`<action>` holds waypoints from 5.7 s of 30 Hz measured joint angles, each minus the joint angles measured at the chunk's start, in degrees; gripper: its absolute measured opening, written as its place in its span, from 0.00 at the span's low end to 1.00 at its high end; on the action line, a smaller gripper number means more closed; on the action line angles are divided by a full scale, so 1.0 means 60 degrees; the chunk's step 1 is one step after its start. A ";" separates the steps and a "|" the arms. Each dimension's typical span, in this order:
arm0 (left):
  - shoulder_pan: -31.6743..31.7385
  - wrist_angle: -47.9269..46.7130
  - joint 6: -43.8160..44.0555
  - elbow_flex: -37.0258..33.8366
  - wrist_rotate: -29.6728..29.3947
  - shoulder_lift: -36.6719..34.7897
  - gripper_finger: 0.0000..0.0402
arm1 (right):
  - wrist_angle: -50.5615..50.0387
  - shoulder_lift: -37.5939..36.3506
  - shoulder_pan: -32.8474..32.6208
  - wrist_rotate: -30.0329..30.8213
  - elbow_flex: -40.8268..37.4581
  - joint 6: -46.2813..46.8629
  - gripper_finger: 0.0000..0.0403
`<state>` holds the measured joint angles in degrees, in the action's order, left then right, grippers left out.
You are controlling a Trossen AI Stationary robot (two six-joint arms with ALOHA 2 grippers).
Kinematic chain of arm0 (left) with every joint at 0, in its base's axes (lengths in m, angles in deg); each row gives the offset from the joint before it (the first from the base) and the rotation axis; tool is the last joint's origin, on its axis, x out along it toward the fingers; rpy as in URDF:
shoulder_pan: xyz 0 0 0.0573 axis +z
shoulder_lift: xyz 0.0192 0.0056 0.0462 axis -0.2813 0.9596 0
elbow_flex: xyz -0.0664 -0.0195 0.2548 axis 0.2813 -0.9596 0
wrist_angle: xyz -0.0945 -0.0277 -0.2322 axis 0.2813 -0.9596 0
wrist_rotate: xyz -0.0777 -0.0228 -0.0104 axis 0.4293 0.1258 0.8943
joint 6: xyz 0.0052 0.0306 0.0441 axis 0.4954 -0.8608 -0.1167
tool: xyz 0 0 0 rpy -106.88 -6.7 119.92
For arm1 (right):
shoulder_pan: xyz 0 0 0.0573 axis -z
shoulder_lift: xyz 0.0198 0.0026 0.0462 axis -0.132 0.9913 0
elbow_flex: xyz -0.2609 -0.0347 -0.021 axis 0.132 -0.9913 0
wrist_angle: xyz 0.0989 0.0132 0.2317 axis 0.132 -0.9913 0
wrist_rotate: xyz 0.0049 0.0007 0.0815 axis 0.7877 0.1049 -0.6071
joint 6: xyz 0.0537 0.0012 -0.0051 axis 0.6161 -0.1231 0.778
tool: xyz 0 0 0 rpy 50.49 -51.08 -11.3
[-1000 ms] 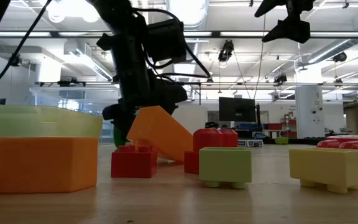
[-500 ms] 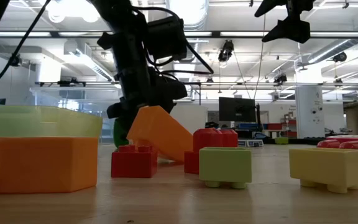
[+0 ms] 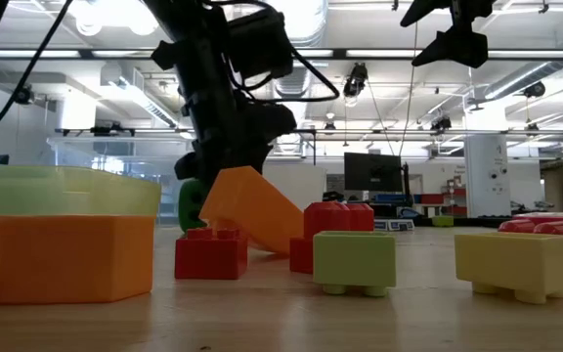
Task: Pick & Place Toys
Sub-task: Put the yellow deck of cards into the transparent bin
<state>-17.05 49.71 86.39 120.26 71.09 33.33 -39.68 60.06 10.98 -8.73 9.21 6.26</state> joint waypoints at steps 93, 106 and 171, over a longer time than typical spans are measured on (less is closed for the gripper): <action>-0.1242 0.1252 -0.1471 -0.0313 -0.2029 0.0896 0.80 | 0.0037 0.0011 -0.0004 -0.0076 0.0004 0.0168 0.74; -0.1242 0.1209 -0.1475 -0.0310 -0.2052 0.0844 0.72 | 0.0008 0.0011 -0.0004 -0.0076 0.0004 0.0085 0.74; 0.6053 -0.5526 0.0495 -0.0321 -0.2291 -0.6356 0.72 | 0.0002 0.0000 -0.0004 0.0007 0.0004 -0.0481 0.74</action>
<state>19.27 16.56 89.37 118.33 57.35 -4.81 -39.66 60.06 10.96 -8.68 9.23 3.37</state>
